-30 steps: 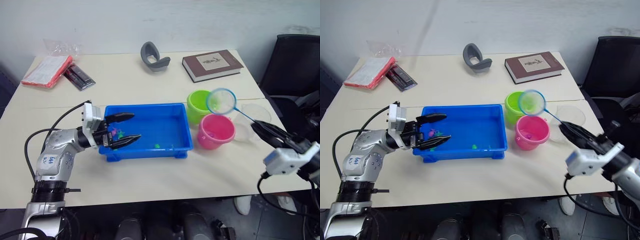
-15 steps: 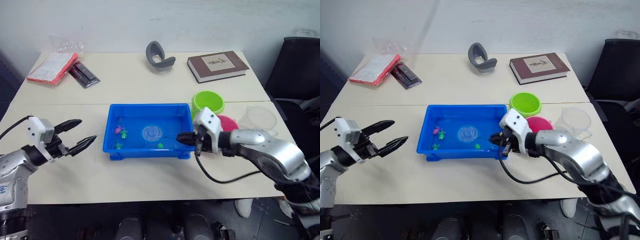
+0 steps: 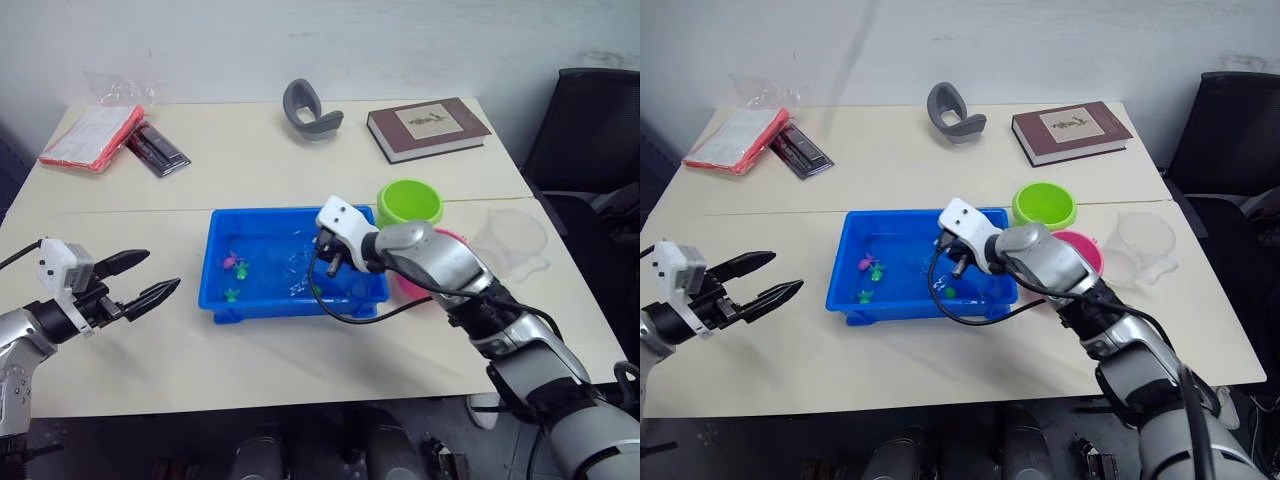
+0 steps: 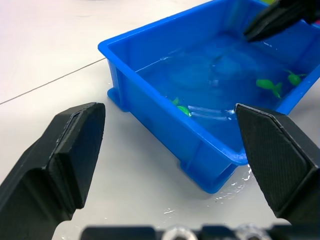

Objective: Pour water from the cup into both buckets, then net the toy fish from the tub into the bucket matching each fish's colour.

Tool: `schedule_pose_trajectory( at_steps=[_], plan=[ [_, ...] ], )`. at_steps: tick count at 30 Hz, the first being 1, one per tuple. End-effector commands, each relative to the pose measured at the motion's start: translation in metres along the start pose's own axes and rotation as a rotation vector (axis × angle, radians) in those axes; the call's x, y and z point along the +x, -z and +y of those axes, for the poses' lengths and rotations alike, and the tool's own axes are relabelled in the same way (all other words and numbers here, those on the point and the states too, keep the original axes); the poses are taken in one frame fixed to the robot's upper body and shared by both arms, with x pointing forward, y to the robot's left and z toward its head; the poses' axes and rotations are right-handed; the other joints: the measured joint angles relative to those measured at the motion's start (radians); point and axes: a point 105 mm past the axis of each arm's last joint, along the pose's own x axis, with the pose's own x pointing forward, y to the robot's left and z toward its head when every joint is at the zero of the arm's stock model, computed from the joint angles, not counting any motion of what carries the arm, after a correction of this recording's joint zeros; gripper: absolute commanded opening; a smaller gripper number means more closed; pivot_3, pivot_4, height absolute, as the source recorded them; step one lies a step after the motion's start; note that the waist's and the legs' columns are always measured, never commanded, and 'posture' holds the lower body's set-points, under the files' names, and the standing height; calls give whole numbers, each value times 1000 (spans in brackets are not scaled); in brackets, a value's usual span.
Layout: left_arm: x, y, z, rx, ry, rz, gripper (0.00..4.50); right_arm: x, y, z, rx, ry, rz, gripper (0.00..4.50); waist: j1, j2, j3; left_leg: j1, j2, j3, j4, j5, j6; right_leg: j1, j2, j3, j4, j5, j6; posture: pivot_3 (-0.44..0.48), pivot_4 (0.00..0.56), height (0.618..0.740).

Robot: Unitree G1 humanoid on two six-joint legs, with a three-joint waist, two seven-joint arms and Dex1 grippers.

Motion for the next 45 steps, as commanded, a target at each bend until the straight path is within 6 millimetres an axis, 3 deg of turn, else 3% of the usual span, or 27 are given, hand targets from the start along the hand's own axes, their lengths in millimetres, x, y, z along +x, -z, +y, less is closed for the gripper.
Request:
schedule_pose_trajectory(
  at_steps=[1, 8, 12, 19, 22, 27, 41, 45],
  plan=[
    [-2, -13, 1, 67, 5, -7, 4438, -1, -23, -11, -64, 55, -85, 0, 0, 0, 0, 0, 0, 0, 0, 0, 0, 0, 0, 0, 0, 0, 0, 0, 150, 740],
    [-2, -12, 1, 70, 17, 8, 4438, 0, -34, 5, -3, -30, -141, 0, -1, 0, 0, -3, 0, 1, 0, 0, 0, -5, 0, 1, 3, 0, 0, 0, 150, 740],
    [-1, -12, -1, 71, 32, 12, 4438, 10, -28, 15, -37, -32, -106, 0, -2, 0, 0, -9, -1, 2, 1, 2, -1, -12, -1, 1, 5, 0, 0, 0, 150, 740],
    [-2, -14, -1, 73, 38, 13, 4438, 11, -34, -5, -281, 134, -56, 0, -12, 0, 0, -10, -1, 2, 1, 2, -1, -13, 0, 0, 5, 0, 0, 0, 150, 740],
    [-3, -12, -1, 76, 34, 26, 4438, 13, -34, -6, -315, 123, -47, 0, -17, 0, 0, -10, -1, 2, 1, 2, -2, -13, 0, 0, 6, 0, 0, 0, 150, 740],
    [-5, -10, 0, 74, 32, 36, 4438, 21, -28, 21, -365, -41, -39, 0, -21, 0, 0, -10, -1, 2, 1, 2, -2, -13, 0, 0, 5, 0, 0, 0, 150, 740],
    [-11, -8, -7, 61, 20, 32, 4438, 30, -35, 37, -318, -115, -71, 0, -24, 0, 0, -10, 0, 1, 0, 2, -2, -13, -1, 2, 5, 0, -1, 0, 150, 740],
    [-13, -9, -6, 60, 13, 33, 4438, 29, -40, 29, -267, -91, -86, 0, -24, 0, 0, -10, 0, 1, 0, 2, -2, -13, -1, 2, 5, -1, -1, 0, 150, 740]
  ],
)
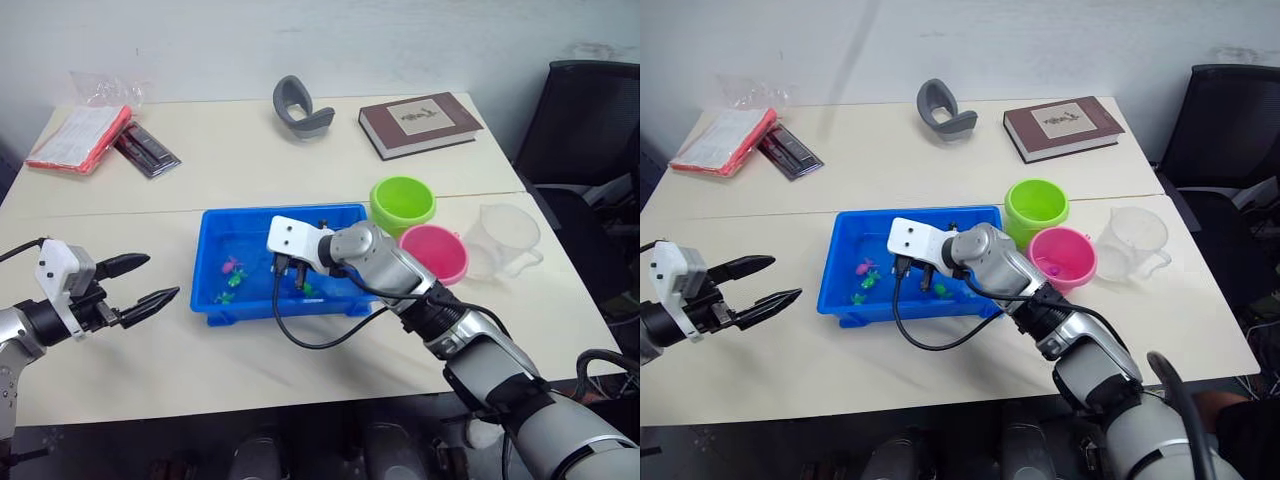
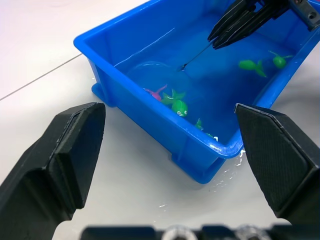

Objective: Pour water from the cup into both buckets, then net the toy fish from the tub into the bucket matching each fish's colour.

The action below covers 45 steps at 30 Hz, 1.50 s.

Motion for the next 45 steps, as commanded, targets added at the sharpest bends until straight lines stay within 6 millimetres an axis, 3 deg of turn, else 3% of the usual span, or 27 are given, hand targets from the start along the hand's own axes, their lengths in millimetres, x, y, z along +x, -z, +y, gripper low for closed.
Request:
schedule_pose_trajectory(
  at_steps=[1, 8, 21, 32, 45],
  plan=[
    [-7, -13, 2, 35, -21, -38, 4438, -6, -10, -13, 42, 37, -43, 0, 0, 0, 0, 0, 0, 0, 0, 0, 0, 0, 0, 0, 0, 0, 0, 0, 150, 740],
    [-7, -13, 3, 35, -23, -37, 4438, -10, -20, -3, 189, -62, -100, 0, 1, 0, 0, 0, 0, 0, 0, 0, 0, 0, 0, 0, 0, 0, 0, 0, 150, 740],
    [-5, -12, 2, 32, -15, -39, 4438, -17, -11, 8, 173, -118, -67, 0, 1, 0, 0, 0, 0, 0, 0, 0, 0, 0, 0, 0, 0, 0, 0, 0, 150, 740],
    [-3, -11, 2, 31, -10, -41, 4438, -31, -13, -2, 316, -107, -124, 0, 2, 0, 0, 0, 0, 0, 0, 0, 0, 0, -1, 0, 0, 0, 0, 0, 150, 740],
    [5, -11, -2, 20, 11, -64, 4438, -54, 9, -18, 374, -24, -143, 0, 4, 0, 0, 0, 0, 0, 0, 0, 0, 0, -1, 0, 0, 0, 0, 0, 150, 740]
  ],
)
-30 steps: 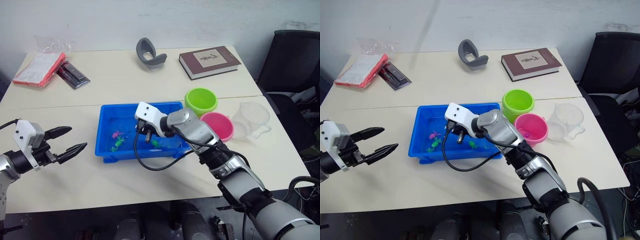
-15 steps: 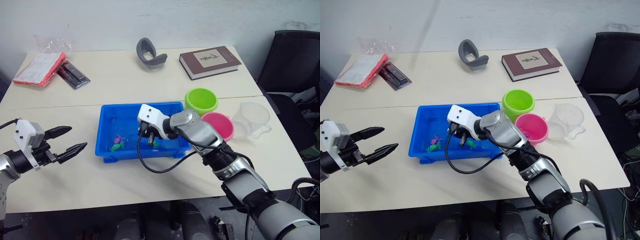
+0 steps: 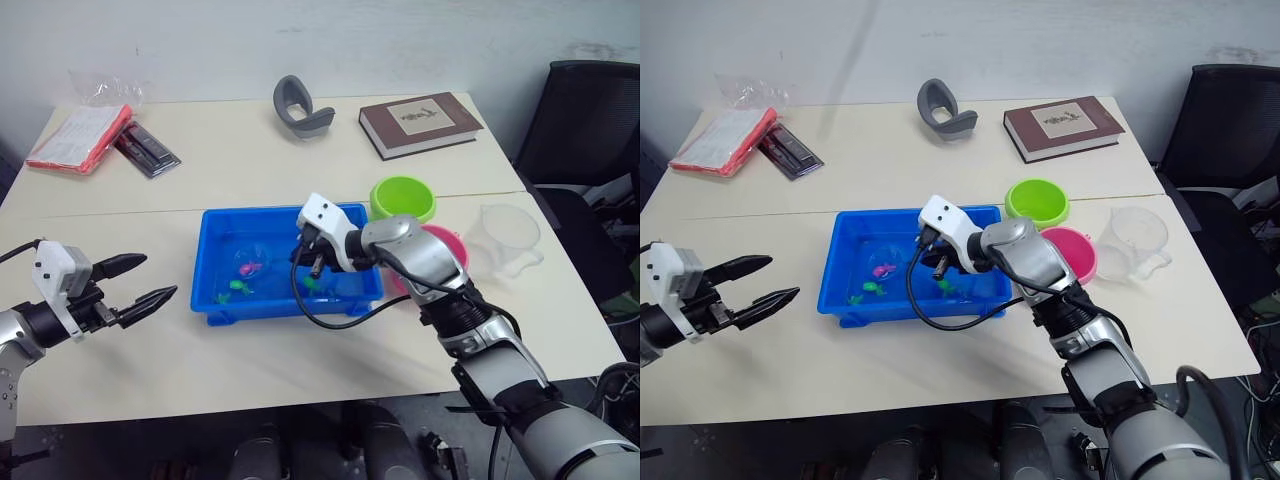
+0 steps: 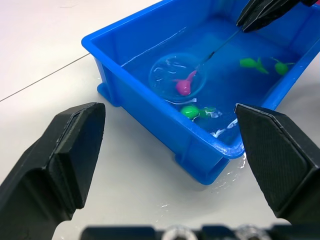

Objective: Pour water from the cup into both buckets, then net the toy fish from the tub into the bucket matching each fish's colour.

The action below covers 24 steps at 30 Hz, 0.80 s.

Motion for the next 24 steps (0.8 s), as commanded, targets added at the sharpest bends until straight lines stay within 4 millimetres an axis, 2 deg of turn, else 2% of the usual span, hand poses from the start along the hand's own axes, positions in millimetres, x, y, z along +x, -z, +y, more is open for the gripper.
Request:
schedule_pose_trajectory(
  at_steps=[1, 5, 8, 12, 16, 18, 21, 24],
  plan=[
    [6, -11, -4, 24, 31, -50, 4438, -19, -9, -4, -38, 14, -74, 0, 1, 0, 0, 0, 0, 0, 0, 0, 0, 0, 0, 0, 0, 0, 0, 0, 150, 740],
    [16, -18, -11, 29, 86, -85, 4438, -44, -9, -4, -70, 17, -124, 0, 7, 0, 0, 0, -1, 0, 0, 0, 0, 0, 0, 0, 0, 0, 0, 0, 150, 740],
    [27, -25, -15, 36, 133, -108, 4438, -65, -14, 4, -48, -11, -202, 0, 13, 0, 0, 0, -1, 0, 0, 0, 0, 0, 0, -1, 0, 0, 0, 0, 150, 740],
    [45, -34, -21, 52, 196, -136, 4438, -88, -1, 7, -56, 8, -201, 0, 23, 0, 0, 0, 0, 1, 0, 0, 0, 0, 1, -4, 0, 0, 0, 0, 150, 740],
    [59, -39, -32, 57, 263, -158, 4438, -108, 15, -1, -67, 133, -191, 0, 29, 0, 0, 1, -1, 1, 0, 0, 1, 1, 1, -5, 0, 0, 1, 0, 150, 740],
    [64, -39, -36, 52, 290, -166, 4438, -115, 24, 2, -44, 161, -193, 0, 29, -1, 0, 0, -2, 1, 0, 0, 1, 1, 2, -5, 0, 0, 1, 0, 150, 740],
    [67, -35, -41, 35, 321, -159, 4438, -122, 30, 9, -12, 189, -226, 0, 28, -1, 0, 1, -1, 2, 0, 0, 1, 1, 2, -4, 0, 0, 1, 0, 150, 740],
    [78, -35, -45, 35, 381, -161, 4438, -144, 28, 16, 7, 236, -300, 0, 32, -1, 0, 1, -1, 1, 0, 1, 0, 1, 5, -5, 0, 0, 1, 0, 150, 740]
  ],
)
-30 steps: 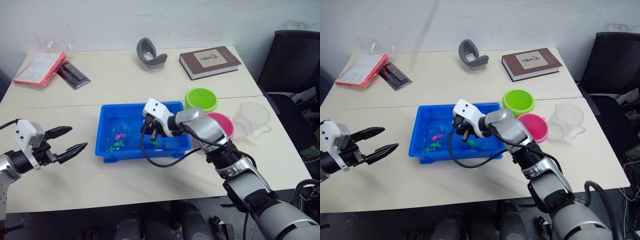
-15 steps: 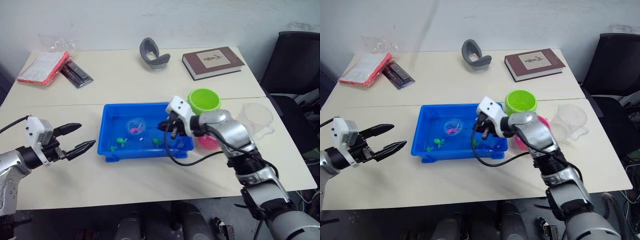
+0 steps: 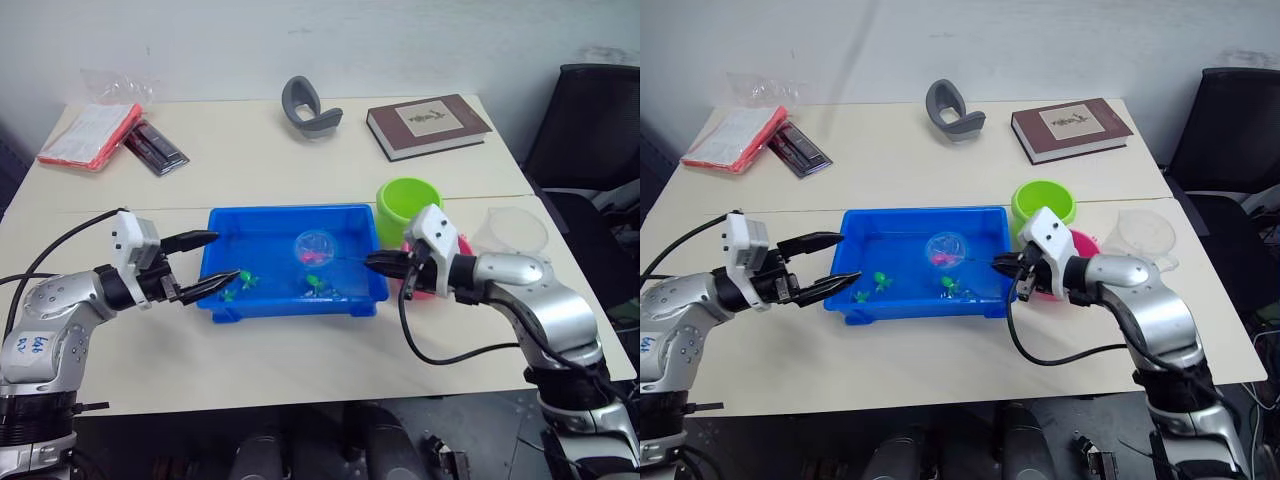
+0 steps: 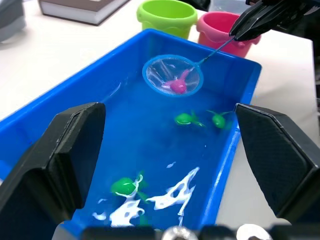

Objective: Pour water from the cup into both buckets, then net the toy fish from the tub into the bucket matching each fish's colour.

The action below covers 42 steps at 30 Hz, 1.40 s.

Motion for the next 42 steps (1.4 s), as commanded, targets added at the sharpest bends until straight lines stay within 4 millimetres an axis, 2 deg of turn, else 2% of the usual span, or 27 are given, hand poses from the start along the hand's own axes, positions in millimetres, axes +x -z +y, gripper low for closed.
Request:
schedule_pose_trajectory(
  at_steps=[1, 5, 13, 15, 18, 24, 27, 30, 36, 42],
  plan=[
    [11, -8, 1, 27, 62, -29, 4438, -30, -29, 3, -59, 55, -142, 0, 5, 0, 0, 0, 0, 0, 0, 0, 0, 0, 2, 0, 0, 0, 0, 0, 150, 740],
    [22, -11, 0, 32, 121, -45, 4438, -70, -35, 4, -88, 144, -171, 0, 26, 0, 0, 0, -1, 0, 1, 1, 2, 1, 2, 1, -1, 1, 1, 0, 150, 740],
    [41, -16, -6, 41, 203, -85, 4438, -134, -29, -24, -132, 488, -98, 0, 30, 0, 0, 1, -1, 0, 1, 1, 3, 3, 3, 2, -1, 1, 2, 0, 150, 740],
    [47, -16, -9, 39, 230, -98, 4438, -150, -15, -25, -207, 545, -9, 0, 33, 0, 0, 1, -1, 0, 1, 1, 2, 3, 4, 3, -1, 1, 2, 0, 150, 740],
    [52, -14, -11, 31, 238, -107, 4438, -162, 6, -29, -312, 615, 82, 0, 37, -1, -1, 1, -1, 0, 1, 1, 2, 3, 6, 4, -2, 1, 2, 0, 150, 740],
    [55, -12, -11, 7, 222, -127, 4438, -171, 28, -33, -556, 702, 166, 0, 30, -1, -1, 6, -1, 3, 1, 1, 3, 7, 8, 8, -3, 2, 4, 0, 150, 740],
    [52, -6, -10, -3, 211, -116, 4438, -167, 33, -30, -668, 695, 202, 0, 25, 0, -1, 14, 0, 2, -1, 1, 2, 15, 8, 8, -10, 2, 4, 0, 150, 740],
    [51, -4, -9, -6, 204, -110, 4438, -157, 34, -23, -852, 636, 232, 0, 23, 0, -1, 16, 0, 2, -1, 0, 2, 17, 8, 8, -10, 2, 3, 0, 150, 740],
    [50, -3, -5, -13, 172, -120, 4438, -155, 31, -23, -1299, 592, 318, 0, 23, 0, -1, 16, 0, 2, -1, 0, 1, 18, 7, 11, -9, 2, 3, 0, 150, 740],
    [51, -1, -9, -10, 169, -127, 4438, -154, 45, -21, -1490, 552, 340, 0, 23, 0, -1, 16, 1, 1, -1, 0, 1, 18, 7, 13, -10, 2, 3, 0, 150, 740]
  ],
)
